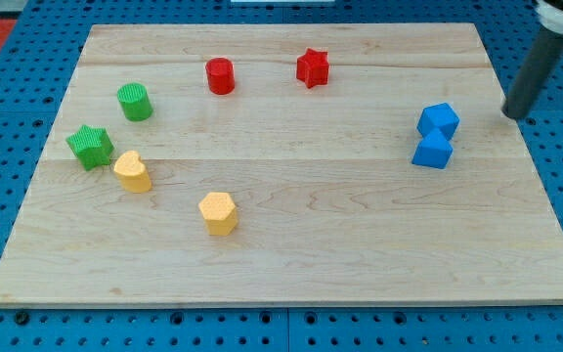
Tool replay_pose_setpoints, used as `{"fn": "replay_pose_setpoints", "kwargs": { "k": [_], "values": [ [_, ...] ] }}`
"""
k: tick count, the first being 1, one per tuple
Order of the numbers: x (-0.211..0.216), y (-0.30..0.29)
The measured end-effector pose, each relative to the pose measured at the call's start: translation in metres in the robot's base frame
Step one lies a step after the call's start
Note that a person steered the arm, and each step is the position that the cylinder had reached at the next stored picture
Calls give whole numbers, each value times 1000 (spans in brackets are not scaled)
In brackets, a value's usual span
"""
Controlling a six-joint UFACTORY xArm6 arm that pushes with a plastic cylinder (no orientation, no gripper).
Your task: Place the blue cube to the right side of the red star
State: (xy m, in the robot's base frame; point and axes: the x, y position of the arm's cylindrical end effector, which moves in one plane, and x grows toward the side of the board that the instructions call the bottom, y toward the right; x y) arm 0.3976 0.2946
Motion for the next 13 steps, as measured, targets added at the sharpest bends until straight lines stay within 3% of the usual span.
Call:
{"fn": "replay_pose_setpoints", "kwargs": {
  "k": [1, 4, 6, 12, 13],
  "values": [
    [16, -47],
    [-22, -118],
    [18, -145],
    [-72, -149],
    [-56, -113]
  ]
}}
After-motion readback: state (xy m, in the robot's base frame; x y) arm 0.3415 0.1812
